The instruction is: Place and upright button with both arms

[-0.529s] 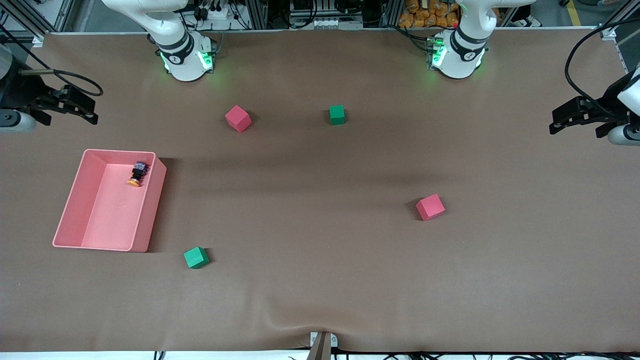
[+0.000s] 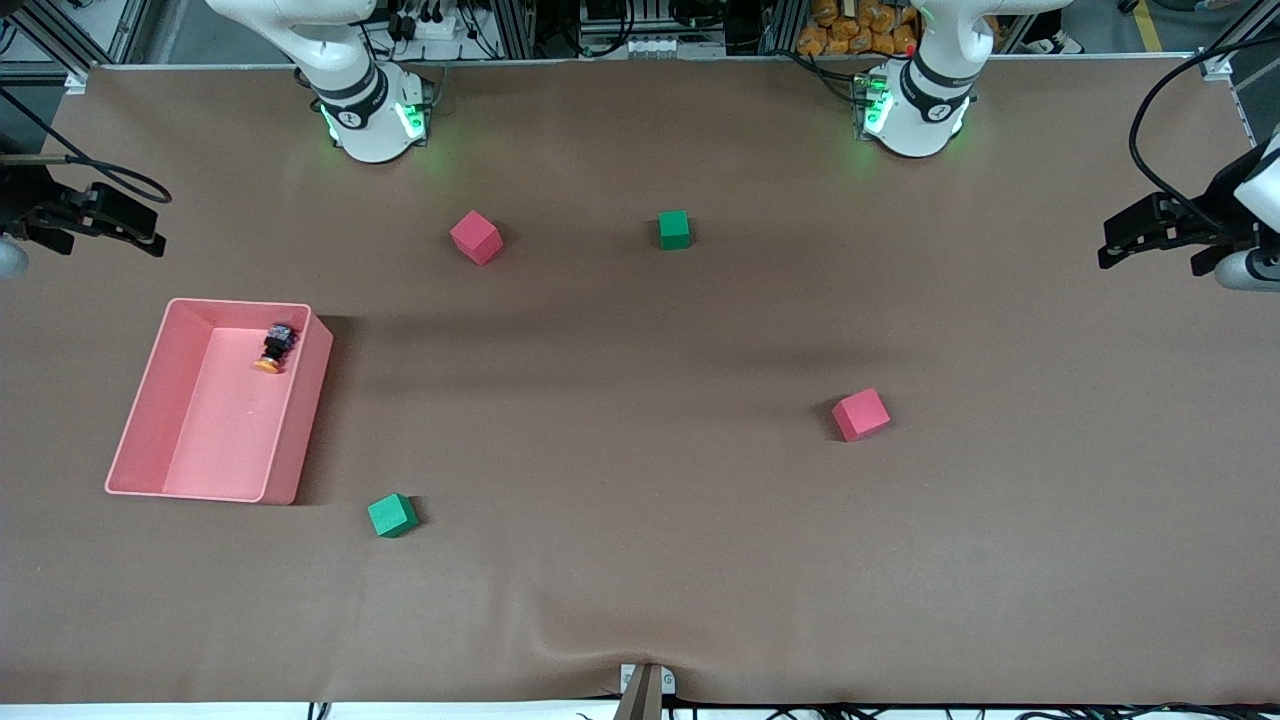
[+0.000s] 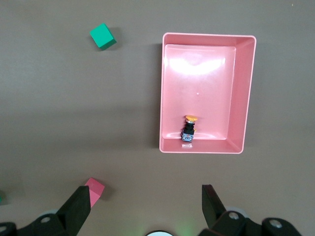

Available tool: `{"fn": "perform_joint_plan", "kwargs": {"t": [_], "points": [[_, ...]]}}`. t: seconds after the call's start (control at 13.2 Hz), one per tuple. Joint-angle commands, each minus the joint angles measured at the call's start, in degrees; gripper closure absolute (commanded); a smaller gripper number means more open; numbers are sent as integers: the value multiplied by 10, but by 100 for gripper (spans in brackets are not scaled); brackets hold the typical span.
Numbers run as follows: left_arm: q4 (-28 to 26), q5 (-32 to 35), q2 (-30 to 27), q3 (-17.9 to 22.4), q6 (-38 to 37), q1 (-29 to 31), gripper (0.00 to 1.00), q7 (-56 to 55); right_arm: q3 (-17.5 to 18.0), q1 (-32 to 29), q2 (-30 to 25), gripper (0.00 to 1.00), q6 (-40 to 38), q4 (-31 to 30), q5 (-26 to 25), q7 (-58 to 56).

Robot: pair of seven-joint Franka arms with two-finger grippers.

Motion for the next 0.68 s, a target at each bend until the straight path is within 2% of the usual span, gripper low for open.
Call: {"fn": "perform_joint_plan", "kwargs": {"t": [0.0, 0.45, 0.6], "points": [[7, -10, 2, 0, -6, 5, 0, 10, 6, -29, -3, 0, 16, -38, -1, -16], [6, -11, 2, 1, -6, 4, 0, 6, 4, -76, -13, 0, 129, -181, -1, -73], [6, -6, 2, 1, -5, 1, 0, 2, 4, -100, -12, 0, 200, -254, -2, -112]]}}
